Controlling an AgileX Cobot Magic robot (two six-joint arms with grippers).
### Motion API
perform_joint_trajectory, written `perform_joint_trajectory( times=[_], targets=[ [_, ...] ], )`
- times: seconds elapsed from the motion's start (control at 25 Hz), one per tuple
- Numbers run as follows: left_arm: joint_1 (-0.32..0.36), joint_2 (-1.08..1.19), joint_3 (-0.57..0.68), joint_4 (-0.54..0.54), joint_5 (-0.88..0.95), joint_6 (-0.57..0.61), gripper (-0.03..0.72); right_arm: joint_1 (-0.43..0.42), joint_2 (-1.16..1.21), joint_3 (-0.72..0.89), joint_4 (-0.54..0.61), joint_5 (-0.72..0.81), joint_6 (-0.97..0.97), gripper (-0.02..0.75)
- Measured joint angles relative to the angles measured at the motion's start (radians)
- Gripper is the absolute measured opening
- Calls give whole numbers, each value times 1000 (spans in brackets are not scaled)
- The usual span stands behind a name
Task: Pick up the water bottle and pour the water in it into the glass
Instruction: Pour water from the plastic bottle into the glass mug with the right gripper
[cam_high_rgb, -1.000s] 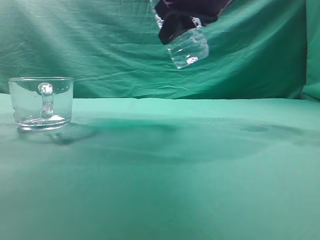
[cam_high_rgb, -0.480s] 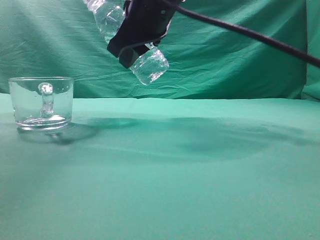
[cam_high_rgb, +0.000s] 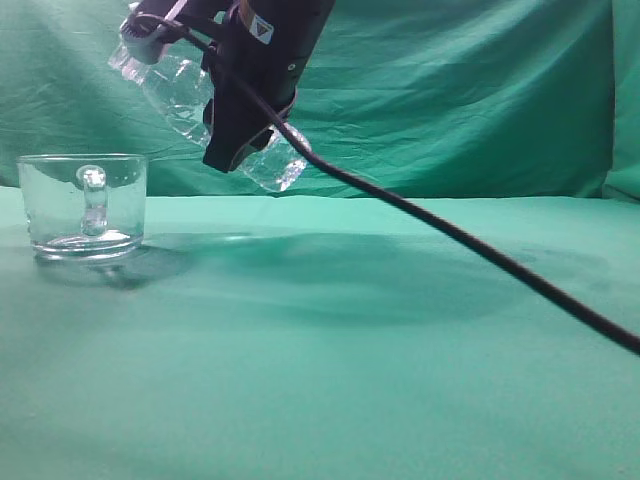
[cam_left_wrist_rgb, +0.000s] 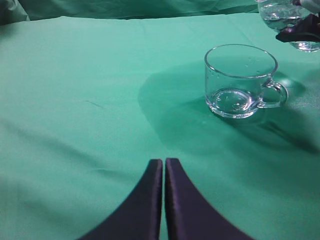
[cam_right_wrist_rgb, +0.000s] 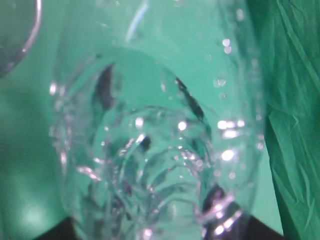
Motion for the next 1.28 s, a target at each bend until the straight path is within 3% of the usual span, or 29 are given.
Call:
perform_joint_trajectory(
  times=[0.84, 1.28],
  targets=[
    [0, 0, 0, 0, 0, 0, 0, 49, 2, -2, -404, 142, -5, 293],
    [2, 0, 0, 0, 0, 0, 0, 49, 2, -2, -545, 170, -5, 293]
  ],
)
